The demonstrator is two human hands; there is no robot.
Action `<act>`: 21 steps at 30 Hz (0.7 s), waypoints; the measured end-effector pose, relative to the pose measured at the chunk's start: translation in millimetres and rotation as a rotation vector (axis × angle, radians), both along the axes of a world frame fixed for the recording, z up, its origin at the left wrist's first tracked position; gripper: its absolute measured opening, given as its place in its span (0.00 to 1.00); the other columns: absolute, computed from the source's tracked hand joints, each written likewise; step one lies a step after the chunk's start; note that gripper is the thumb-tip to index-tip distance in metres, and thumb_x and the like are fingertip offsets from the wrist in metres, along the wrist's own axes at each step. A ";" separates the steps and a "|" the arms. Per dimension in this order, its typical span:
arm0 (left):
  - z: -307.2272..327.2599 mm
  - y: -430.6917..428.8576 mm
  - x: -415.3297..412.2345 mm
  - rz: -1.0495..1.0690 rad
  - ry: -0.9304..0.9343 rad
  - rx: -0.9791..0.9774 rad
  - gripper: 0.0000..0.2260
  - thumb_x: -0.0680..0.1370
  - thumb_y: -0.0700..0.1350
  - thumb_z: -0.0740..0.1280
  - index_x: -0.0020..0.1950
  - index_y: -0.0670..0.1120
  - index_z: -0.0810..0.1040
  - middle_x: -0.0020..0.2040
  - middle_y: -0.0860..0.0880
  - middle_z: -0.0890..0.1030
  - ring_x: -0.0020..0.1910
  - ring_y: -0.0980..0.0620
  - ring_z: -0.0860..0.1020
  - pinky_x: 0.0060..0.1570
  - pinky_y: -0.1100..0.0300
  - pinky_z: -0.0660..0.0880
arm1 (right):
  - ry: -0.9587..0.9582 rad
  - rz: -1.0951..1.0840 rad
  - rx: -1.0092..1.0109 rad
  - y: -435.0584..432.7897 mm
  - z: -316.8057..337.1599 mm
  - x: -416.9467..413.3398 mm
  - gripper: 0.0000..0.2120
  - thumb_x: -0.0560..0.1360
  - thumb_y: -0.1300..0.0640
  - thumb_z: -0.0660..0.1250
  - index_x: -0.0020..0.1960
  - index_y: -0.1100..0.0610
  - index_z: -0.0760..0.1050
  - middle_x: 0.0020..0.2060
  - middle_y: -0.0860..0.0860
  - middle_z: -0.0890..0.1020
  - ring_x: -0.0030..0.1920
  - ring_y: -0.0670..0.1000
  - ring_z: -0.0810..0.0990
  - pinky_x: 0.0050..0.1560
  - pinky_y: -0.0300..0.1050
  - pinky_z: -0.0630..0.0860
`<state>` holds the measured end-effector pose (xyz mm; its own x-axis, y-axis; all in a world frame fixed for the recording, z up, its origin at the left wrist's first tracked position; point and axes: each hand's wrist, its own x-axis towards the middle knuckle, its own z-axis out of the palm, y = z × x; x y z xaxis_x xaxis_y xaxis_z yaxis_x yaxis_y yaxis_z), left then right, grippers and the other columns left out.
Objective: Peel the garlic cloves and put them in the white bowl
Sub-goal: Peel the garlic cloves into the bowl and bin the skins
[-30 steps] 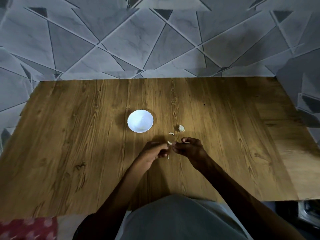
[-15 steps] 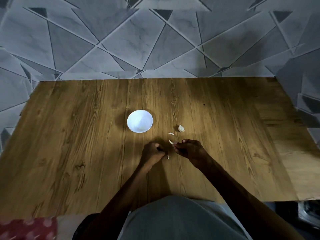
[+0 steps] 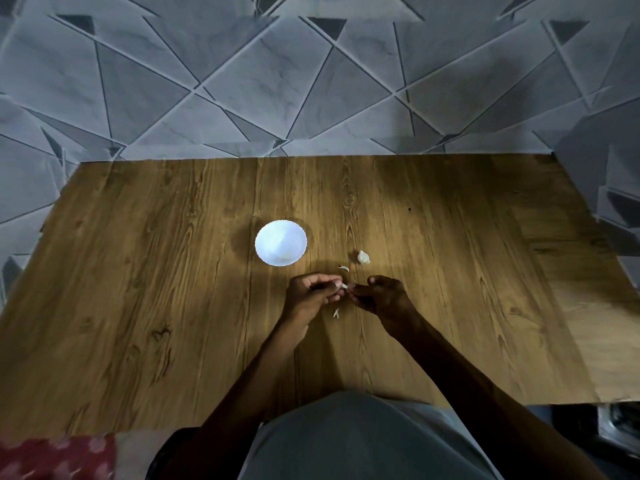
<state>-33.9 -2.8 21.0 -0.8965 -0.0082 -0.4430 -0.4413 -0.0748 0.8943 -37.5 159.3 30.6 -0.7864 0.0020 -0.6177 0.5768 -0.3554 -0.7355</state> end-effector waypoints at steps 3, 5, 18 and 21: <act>5.7 3.3 -0.3 0.074 -0.069 0.093 0.08 0.75 0.33 0.70 0.54 0.34 0.82 0.45 0.41 0.85 0.42 0.49 0.84 0.43 0.64 0.80 | 0.131 -0.017 0.113 -2.9 1.1 2.8 0.14 0.71 0.71 0.72 0.44 0.59 0.69 0.44 0.67 0.83 0.42 0.60 0.84 0.45 0.50 0.81; 11.2 5.5 -1.8 0.156 -0.203 0.279 0.04 0.76 0.31 0.67 0.48 0.34 0.81 0.40 0.43 0.85 0.39 0.50 0.84 0.44 0.63 0.81 | 0.242 -0.032 0.219 -5.6 -2.6 2.6 0.13 0.70 0.73 0.72 0.44 0.60 0.70 0.42 0.66 0.84 0.40 0.59 0.85 0.42 0.51 0.81; 16.3 14.4 -3.4 0.328 -0.279 0.534 0.07 0.75 0.33 0.70 0.52 0.35 0.81 0.46 0.40 0.84 0.40 0.52 0.84 0.51 0.58 0.80 | 0.392 -0.083 0.454 -17.2 5.2 0.5 0.16 0.72 0.66 0.74 0.46 0.56 0.68 0.39 0.58 0.86 0.39 0.58 0.85 0.43 0.54 0.82; 17.3 21.8 -3.1 0.336 -0.176 0.432 0.07 0.76 0.35 0.70 0.53 0.36 0.81 0.44 0.43 0.85 0.40 0.52 0.84 0.48 0.59 0.81 | 0.266 -0.163 0.168 -19.5 14.2 0.2 0.18 0.72 0.70 0.72 0.48 0.55 0.65 0.45 0.65 0.84 0.39 0.58 0.83 0.44 0.51 0.81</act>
<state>-37.0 19.0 38.4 -0.7884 -0.0649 -0.6117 -0.4695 -0.5789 0.6666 -37.3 139.8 44.8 -0.9007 0.2250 -0.3716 0.3029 -0.2878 -0.9085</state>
